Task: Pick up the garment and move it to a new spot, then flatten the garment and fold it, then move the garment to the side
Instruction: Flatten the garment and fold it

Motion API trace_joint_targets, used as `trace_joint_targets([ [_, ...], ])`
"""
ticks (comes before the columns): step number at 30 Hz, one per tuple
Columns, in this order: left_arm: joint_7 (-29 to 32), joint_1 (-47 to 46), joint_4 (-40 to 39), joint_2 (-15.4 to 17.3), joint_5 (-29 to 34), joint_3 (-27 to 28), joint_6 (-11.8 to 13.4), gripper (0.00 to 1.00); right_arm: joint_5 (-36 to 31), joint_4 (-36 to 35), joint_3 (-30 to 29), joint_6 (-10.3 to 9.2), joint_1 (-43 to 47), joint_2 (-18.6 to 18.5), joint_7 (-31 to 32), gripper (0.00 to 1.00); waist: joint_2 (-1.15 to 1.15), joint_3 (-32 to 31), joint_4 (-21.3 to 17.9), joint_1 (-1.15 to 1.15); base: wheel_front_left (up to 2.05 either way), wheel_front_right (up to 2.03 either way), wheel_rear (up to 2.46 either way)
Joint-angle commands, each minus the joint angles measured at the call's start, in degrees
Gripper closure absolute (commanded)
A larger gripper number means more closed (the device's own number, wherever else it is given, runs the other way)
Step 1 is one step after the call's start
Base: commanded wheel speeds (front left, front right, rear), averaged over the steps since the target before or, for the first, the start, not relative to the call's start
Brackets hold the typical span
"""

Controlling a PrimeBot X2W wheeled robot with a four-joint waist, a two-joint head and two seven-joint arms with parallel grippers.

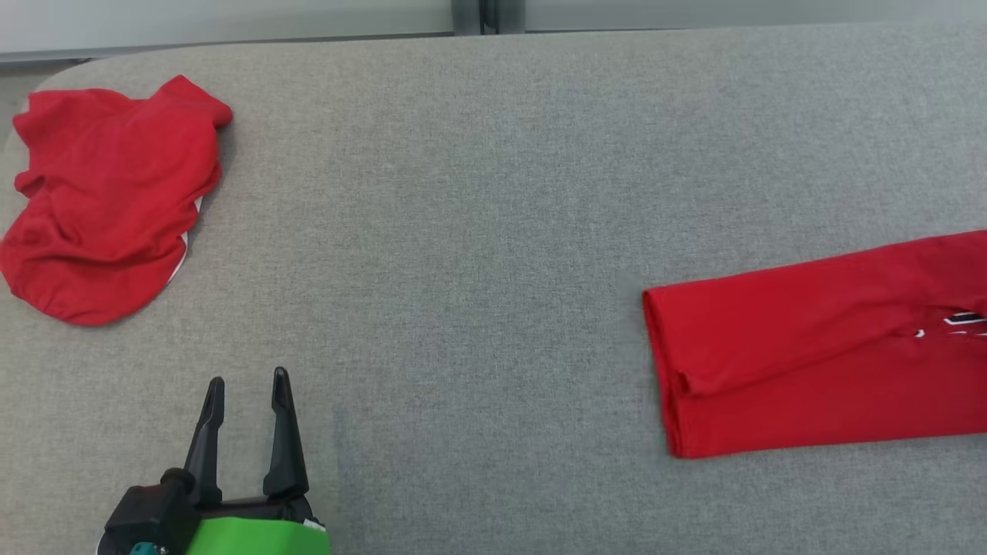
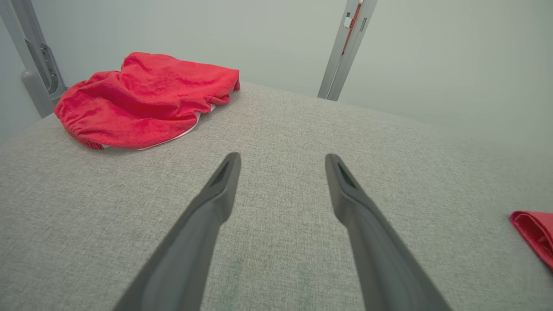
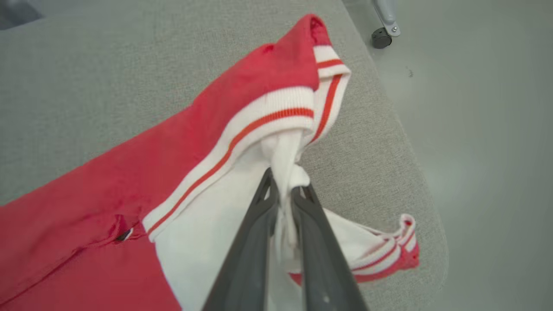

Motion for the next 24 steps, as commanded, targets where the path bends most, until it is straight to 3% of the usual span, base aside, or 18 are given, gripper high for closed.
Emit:
trace_joint_targets([
  [1,-0.16,1.31,-0.06,0.05,-0.91,0.09,0.40,0.00,0.89,-2.57,-0.10,0.05,0.74,0.47,1.13,1.00,0.00,-0.99,0.24,0.00,0.00,0.00,0.00],
  [5,-0.16,2.06,0.02,0.04,-1.85,-0.41,1.03,0.00,4.72,-11.66,3.86,0.05,2.22,0.31,2.78,1.00,0.00,-2.10,-0.29,0.00,0.00,0.00,0.00],
  [9,-0.17,1.99,0.29,0.05,-3.08,-1.54,1.46,0.00,6.58,-21.64,12.54,0.04,3.81,4.89,3.72,1.00,0.00,-2.68,-1.19,0.00,0.00,0.00,0.00],
  [12,-0.17,1.18,0.96,0.07,-3.29,-2.43,1.25,0.00,4.88,-25.80,20.68,0.04,3.75,10.69,3.05,1.00,0.00,-2.76,-1.68,0.00,0.00,0.00,0.00],
  [18,-0.17,-0.06,2.18,0.07,-1.79,-3.59,1.02,0.00,0.78,-19.53,30.68,0.04,1.15,22.15,-4.88,1.00,0.00,-3.70,-1.41,0.00,0.00,0.00,0.00],
  [24,-0.17,0.63,2.65,0.07,-0.81,-3.20,0.53,0.00,-0.99,-11.47,33.63,0.04,-0.98,26.90,-13.06,1.00,0.00,-5.09,-0.50,0.00,0.00,0.00,0.00],
])
